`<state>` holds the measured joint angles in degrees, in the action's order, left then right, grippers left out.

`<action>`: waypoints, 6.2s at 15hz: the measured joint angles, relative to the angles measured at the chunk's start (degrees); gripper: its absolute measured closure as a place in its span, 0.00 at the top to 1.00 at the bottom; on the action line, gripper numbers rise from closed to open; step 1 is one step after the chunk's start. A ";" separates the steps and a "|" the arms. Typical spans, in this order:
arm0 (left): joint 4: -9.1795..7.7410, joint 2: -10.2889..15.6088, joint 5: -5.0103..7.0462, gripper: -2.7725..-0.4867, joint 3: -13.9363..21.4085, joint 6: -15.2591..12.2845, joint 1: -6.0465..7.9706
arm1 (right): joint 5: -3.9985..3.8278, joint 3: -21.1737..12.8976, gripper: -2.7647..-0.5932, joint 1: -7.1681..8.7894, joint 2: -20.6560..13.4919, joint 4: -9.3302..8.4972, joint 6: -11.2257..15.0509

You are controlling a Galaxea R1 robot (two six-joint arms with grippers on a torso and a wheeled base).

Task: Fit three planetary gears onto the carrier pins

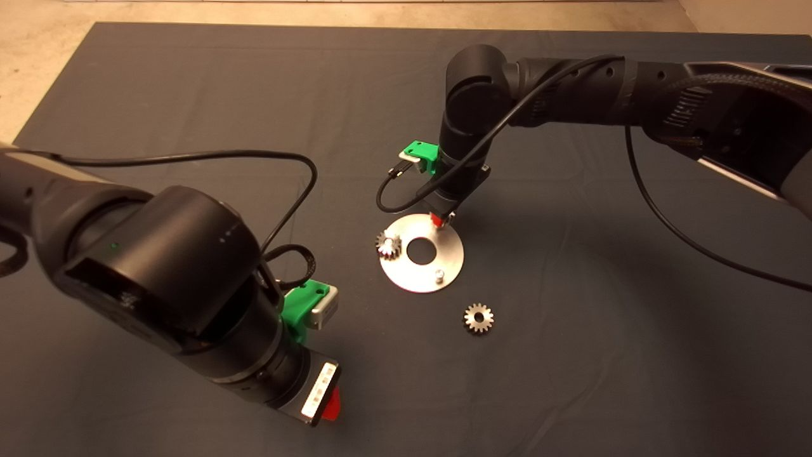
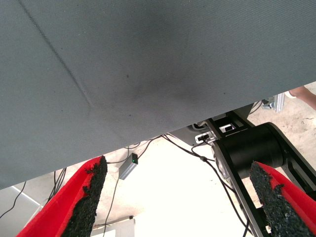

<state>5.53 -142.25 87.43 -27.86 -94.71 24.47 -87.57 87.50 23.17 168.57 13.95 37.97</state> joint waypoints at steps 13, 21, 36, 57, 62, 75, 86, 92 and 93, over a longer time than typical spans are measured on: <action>-0.06 0.01 0.00 0.68 0.41 0.00 0.00 | 0.13 0.00 0.21 -0.06 -0.16 0.02 0.00; -0.22 0.02 0.00 0.68 0.63 0.00 0.00 | 0.11 0.00 0.21 -0.08 -0.13 -0.06 0.02; -0.23 0.02 -0.02 0.68 0.63 0.00 0.00 | -0.40 -0.02 0.21 -0.19 1.00 -0.30 0.41; -0.23 0.02 0.02 0.68 0.63 0.00 0.00 | -0.15 -0.29 0.21 -0.26 1.11 -0.23 0.39; -0.23 0.02 0.01 0.68 0.63 0.00 0.00 | -0.13 -0.29 0.21 0.15 1.11 -0.20 0.39; -0.24 0.02 0.02 0.68 0.66 0.00 0.00 | -0.11 -0.33 0.21 0.11 1.08 -0.17 0.39; -0.22 0.00 0.02 0.68 0.74 0.00 0.00 | 0.27 -1.34 0.21 -0.46 -0.29 -0.17 0.39; -0.24 0.00 0.02 0.68 0.74 0.00 -0.02 | 0.50 -2.06 0.21 -0.46 -0.66 -0.15 0.41; -0.24 0.00 0.00 0.68 0.74 0.00 -0.01 | 0.49 -2.12 0.21 -0.46 -0.65 -0.15 0.41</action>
<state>5.29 -142.25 87.43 -27.11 -94.71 24.46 -87.08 85.39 22.71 167.92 13.80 38.39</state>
